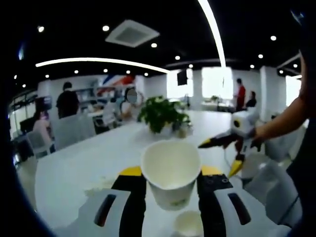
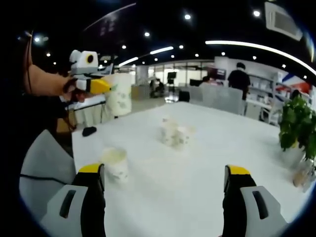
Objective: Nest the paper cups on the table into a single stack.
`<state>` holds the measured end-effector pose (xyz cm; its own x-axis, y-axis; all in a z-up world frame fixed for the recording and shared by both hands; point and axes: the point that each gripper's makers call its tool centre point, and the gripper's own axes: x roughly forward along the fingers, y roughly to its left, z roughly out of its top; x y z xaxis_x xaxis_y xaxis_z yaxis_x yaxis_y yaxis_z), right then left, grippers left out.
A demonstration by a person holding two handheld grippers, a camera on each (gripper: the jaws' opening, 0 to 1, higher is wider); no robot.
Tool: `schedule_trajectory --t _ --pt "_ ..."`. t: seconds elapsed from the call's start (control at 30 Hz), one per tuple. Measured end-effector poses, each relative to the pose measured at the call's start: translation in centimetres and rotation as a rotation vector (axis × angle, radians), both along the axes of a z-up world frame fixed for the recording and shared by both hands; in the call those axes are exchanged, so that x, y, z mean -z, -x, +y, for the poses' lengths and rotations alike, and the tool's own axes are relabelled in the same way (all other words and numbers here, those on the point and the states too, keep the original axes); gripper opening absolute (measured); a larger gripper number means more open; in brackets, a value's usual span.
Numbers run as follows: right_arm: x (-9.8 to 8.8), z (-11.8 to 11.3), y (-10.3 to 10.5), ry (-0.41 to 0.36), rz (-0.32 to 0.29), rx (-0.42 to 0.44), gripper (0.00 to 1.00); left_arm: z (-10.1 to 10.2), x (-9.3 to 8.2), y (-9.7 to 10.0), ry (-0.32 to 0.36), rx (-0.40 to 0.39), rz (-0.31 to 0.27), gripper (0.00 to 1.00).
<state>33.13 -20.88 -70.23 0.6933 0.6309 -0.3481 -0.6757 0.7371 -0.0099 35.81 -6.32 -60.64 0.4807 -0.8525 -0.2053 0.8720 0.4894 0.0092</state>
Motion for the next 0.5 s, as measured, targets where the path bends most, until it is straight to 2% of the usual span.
schedule_trajectory --t 0.17,0.5 --pt "0.3 0.3 0.3 0.002 0.006 -0.008 0.99 -0.1 0.0 0.4 0.016 -0.010 0.006 0.39" --pt "0.4 -0.1 0.2 -0.002 0.004 -0.004 0.99 -0.4 0.4 1.5 -0.008 0.005 -0.002 0.39"
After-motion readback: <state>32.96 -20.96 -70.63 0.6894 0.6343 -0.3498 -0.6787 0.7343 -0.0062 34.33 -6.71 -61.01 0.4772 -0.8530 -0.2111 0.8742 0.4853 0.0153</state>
